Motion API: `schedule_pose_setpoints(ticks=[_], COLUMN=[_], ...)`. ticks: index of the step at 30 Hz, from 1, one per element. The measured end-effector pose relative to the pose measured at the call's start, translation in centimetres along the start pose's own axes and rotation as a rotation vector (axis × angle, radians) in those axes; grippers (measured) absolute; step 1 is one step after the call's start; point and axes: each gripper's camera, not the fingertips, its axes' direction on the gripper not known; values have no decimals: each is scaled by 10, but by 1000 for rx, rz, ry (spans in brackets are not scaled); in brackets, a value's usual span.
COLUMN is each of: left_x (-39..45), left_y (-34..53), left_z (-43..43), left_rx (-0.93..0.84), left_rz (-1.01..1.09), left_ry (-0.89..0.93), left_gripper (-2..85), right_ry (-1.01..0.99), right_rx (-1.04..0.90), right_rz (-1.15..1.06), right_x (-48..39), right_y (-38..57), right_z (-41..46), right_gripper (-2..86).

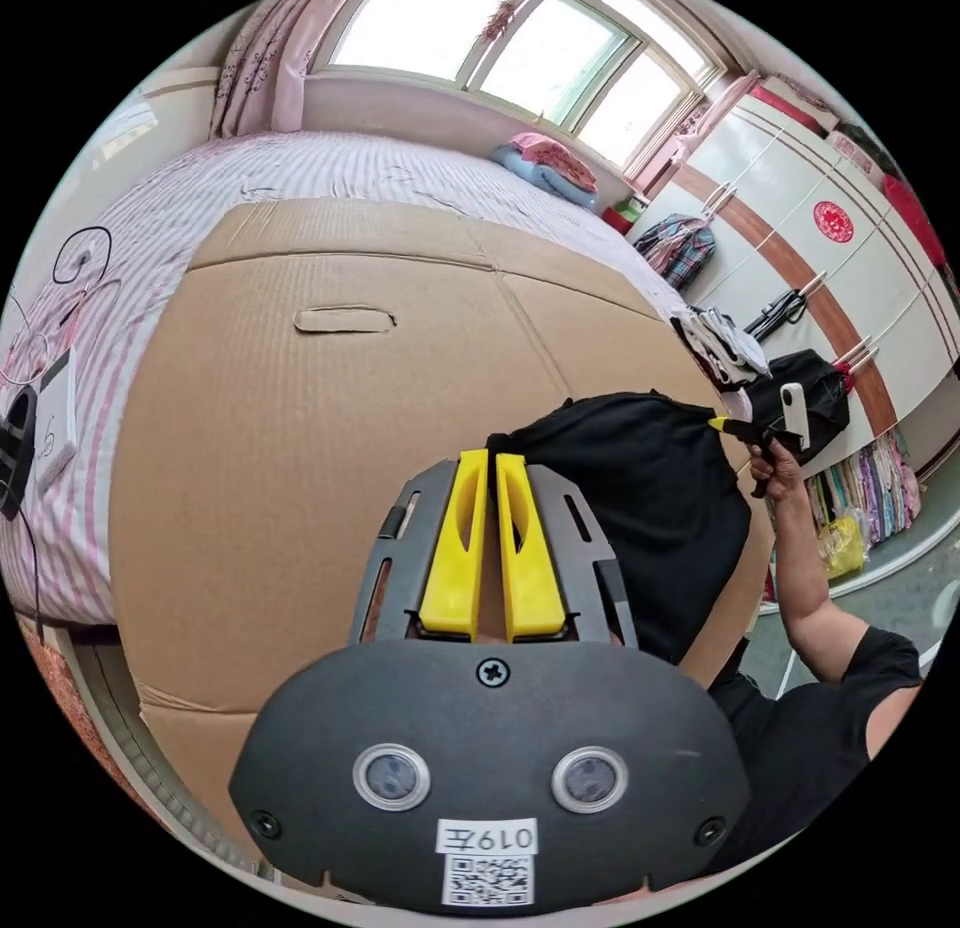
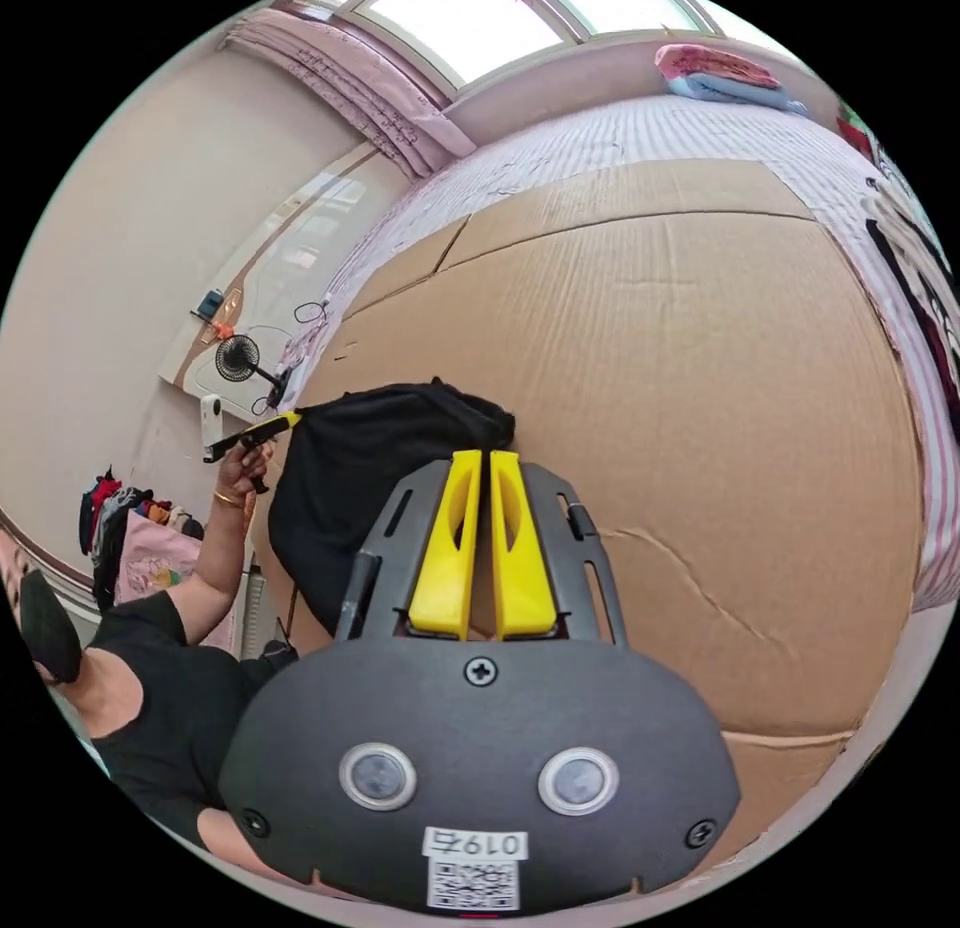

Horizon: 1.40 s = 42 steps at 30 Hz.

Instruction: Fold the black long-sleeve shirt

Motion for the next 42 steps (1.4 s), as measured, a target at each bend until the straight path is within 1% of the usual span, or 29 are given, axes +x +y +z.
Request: schedule_pose_setpoints(ticks=[2,8,11,14,16,17,20,21,22,24,26,27,29,32,34,35,36,38,40,42], left_x=[9,31,40,57,79,98,140,152,160,197,232,258,297,361,395,414,431,450,461,470], left_y=[2,17,26,40,52,61,81,88,92,109,123,133,149,176,190,197,203,210,214,220], left_z=[10,12,2,-18,-34,-42,-52,-55,-56,-60,-57,-52,-44,-31,-22,-15,-9,-3,0,2], left_rx=[-55,-93,-73,-14,39,72,109,115,118,138,130,120,123,159,178,185,187,183,162,152], left_rz=[9,-3,-25,-39,-20,16,43,50,68,171,246,290,364,480,539,553,563,557,527,460], left_ry=[-35,-24,8,23,-25,-78,-256,-276,-255,-24,120,155,171,117,51,-13,-63,-93,-67,-92], left_gripper=[22,53,70,78,81,81,73,68,65,60,61,62,65,68,67,65,63,61,60,59], right_ry=[-22,-66,-34,12,33,65,153,133,103,-80,-177,-189,-148,-43,7,42,66,75,96,193], right_rx=[-40,30,91,139,132,128,160,175,181,206,227,234,234,239,235,230,217,191,186,186], right_rz=[38,83,50,-66,-156,-182,-195,-208,-219,-263,-273,-288,-318,-363,-384,-389,-397,-412,-430,-457], right_x=[2,-8,-34,-84,-118,-137,-171,-182,-187,-206,-222,-235,-259,-302,-328,-343,-358,-379,-401,-433], right_y=[2,23,38,58,73,84,112,122,128,150,167,178,191,210,218,223,228,233,239,246], right_z=[6,-14,-33,-49,-51,-52,-54,-55,-57,-59,-57,-54,-48,-36,-27,-21,-15,-8,-4,2], right_gripper=[13,55,61,60,58,55,40,31,26,12,7,5,3,-1,-4,-5,-5,-5,-2,4])
